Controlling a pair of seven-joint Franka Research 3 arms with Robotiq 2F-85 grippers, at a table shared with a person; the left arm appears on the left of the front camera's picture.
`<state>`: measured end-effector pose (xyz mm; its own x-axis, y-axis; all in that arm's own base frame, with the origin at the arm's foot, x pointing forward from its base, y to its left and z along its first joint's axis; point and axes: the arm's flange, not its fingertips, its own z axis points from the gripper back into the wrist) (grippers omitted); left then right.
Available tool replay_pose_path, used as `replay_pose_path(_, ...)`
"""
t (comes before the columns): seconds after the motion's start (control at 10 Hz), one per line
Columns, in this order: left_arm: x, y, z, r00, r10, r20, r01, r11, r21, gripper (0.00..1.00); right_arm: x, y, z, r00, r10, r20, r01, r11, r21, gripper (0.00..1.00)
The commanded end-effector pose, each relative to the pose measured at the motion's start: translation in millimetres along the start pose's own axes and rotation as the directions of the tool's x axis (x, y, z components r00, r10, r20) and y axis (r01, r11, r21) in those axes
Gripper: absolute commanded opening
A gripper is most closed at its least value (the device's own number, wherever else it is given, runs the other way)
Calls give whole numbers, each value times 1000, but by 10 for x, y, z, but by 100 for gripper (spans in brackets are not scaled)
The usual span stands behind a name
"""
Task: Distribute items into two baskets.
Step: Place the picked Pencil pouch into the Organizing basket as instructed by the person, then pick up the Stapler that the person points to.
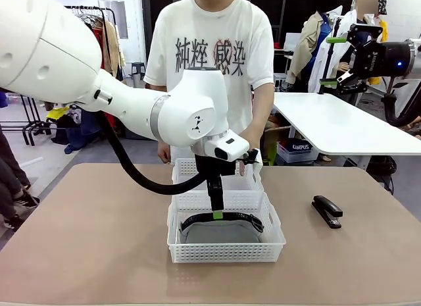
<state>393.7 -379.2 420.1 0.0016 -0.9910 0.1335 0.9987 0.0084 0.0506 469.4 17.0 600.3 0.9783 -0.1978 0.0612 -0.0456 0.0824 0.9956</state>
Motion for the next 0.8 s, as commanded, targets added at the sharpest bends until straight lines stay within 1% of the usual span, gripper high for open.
replay_pose_path(0.0, -55, -7, 201, 1000, 24, -15, -23, 999, 34, 100, -2, 12, 3, 1000, 0, 0, 0, 1000, 0, 100)
replay_pose_path(0.1, 0, 0, 0, 1000, 0, 0, 0, 1000, 0, 100, -2, 12, 3, 1000, 0, 0, 0, 1000, 0, 100)
replay_pose_path(0.7, 0, 0, 0, 1000, 0, 0, 0, 1000, 0, 100, -2, 12, 3, 1000, 0, 0, 0, 1000, 0, 100)
